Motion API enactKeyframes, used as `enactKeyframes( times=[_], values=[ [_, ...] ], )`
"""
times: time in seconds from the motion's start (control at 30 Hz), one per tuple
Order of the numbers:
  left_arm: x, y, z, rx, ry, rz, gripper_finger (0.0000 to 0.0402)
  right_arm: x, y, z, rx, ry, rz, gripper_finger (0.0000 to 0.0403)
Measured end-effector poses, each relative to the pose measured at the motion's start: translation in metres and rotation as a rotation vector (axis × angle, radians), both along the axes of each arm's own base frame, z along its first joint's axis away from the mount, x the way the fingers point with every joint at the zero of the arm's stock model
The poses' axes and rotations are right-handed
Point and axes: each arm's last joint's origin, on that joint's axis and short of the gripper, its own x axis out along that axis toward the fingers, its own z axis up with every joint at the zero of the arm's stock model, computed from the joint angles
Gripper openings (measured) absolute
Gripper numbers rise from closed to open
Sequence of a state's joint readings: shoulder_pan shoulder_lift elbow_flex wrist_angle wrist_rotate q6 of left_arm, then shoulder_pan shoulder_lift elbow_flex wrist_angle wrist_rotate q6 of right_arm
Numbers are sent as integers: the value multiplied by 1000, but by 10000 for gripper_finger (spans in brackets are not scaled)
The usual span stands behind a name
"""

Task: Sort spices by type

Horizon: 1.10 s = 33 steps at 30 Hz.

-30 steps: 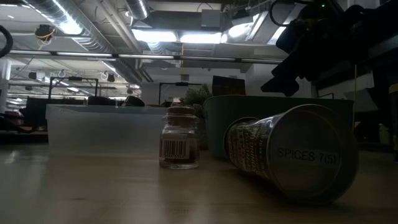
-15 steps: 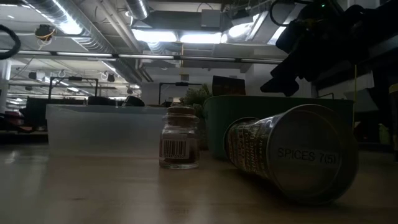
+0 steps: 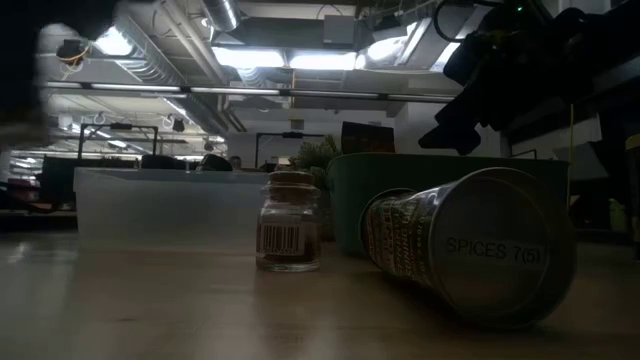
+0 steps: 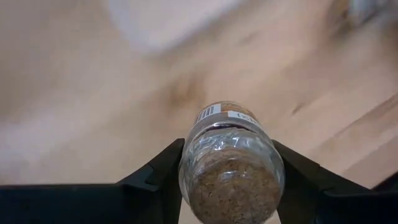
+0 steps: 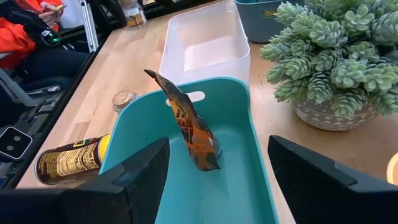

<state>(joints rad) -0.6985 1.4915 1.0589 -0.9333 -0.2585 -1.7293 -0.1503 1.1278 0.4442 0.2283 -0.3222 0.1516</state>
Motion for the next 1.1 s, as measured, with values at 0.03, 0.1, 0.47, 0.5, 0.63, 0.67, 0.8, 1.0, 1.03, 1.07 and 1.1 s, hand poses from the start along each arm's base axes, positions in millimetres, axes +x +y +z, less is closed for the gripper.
enactKeyframes(
  times=[0.03,0.1,0.47,0.5,0.63,0.67,0.8,1.0,1.03,1.07,1.1],
  values=[
    [3,6,5,9,-21,-1,171,0,0,0,0,0,0,273],
    [10,19,11,30,-50,-3,171,0,0,0,0,-1,0,273],
    [45,96,12,157,-11,-5,171,0,0,0,1,3,0,273],
    [46,101,12,162,-7,1,171,0,0,0,1,5,0,273],
    [50,113,11,176,9,6,171,-1,0,-2,3,18,0,273],
    [50,115,11,173,13,9,171,-1,0,-2,3,20,0,273],
    [52,112,1,156,5,5,181,-1,0,-2,3,21,0,273],
    [57,108,-17,147,51,-11,181,-1,0,-2,0,23,-7,273],
    [59,108,-20,149,57,-11,180,-1,0,-2,1,24,-7,273],
    [60,108,-22,152,66,-12,180,-1,0,-2,0,22,-8,273],
    [61,108,-25,155,78,-11,181,-1,0,-2,0,23,-8,273]
  ],
)
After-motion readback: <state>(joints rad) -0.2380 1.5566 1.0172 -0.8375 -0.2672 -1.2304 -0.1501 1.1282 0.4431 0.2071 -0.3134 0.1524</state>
